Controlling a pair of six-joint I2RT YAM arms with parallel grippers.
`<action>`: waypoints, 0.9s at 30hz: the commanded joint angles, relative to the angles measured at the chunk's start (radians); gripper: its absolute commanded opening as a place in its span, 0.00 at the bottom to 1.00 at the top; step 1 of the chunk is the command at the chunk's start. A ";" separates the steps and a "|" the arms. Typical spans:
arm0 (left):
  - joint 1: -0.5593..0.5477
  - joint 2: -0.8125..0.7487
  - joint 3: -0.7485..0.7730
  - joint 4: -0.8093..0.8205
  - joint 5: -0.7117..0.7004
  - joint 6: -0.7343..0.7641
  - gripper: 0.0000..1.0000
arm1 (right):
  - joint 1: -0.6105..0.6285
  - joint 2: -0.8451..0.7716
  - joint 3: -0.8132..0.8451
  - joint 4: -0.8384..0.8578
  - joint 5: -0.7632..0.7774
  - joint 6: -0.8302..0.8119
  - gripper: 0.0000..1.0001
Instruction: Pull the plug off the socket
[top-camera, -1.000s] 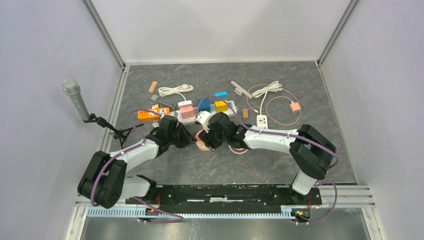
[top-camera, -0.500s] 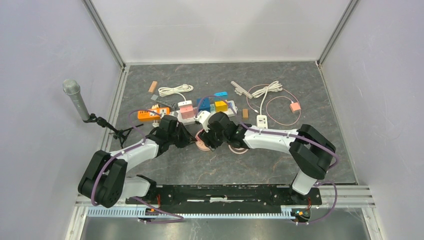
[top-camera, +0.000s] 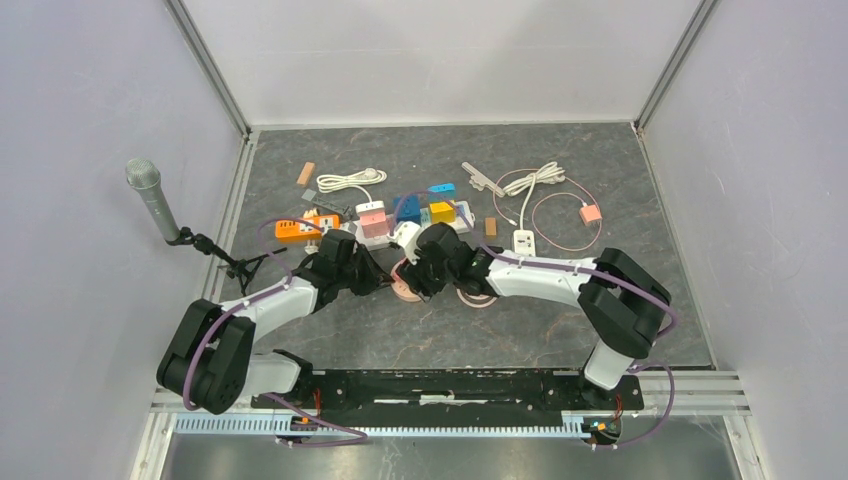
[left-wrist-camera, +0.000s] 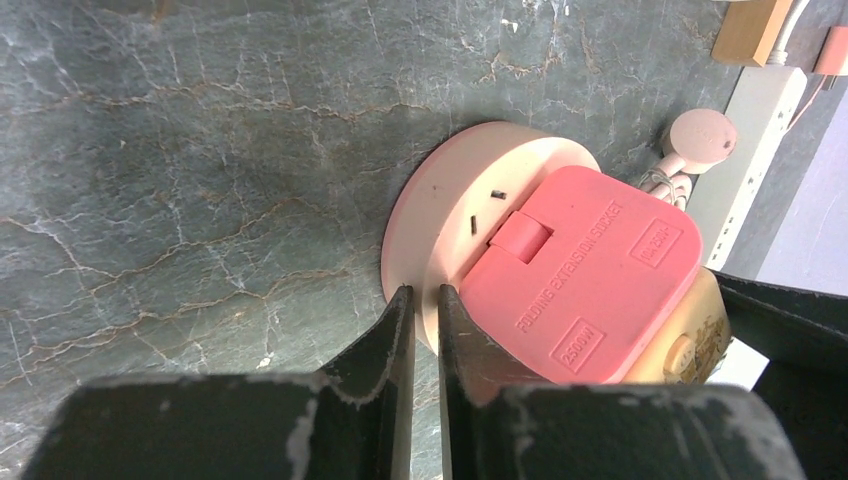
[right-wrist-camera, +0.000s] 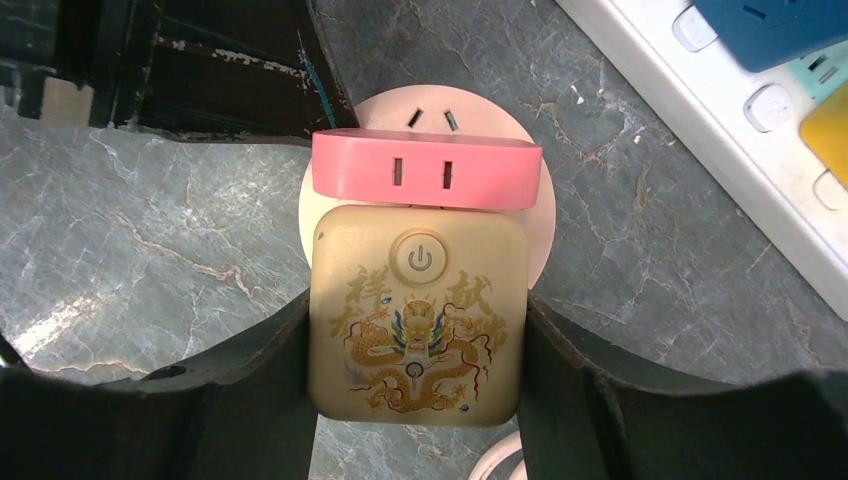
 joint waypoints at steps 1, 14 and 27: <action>-0.014 0.066 -0.037 -0.153 -0.046 0.074 0.16 | 0.070 0.018 0.056 0.056 -0.067 0.001 0.00; -0.014 0.064 -0.031 -0.172 -0.055 0.088 0.16 | 0.096 0.026 0.027 0.090 -0.035 -0.030 0.00; -0.014 0.076 -0.031 -0.163 -0.062 0.070 0.18 | 0.017 -0.043 -0.040 0.207 -0.184 0.075 0.00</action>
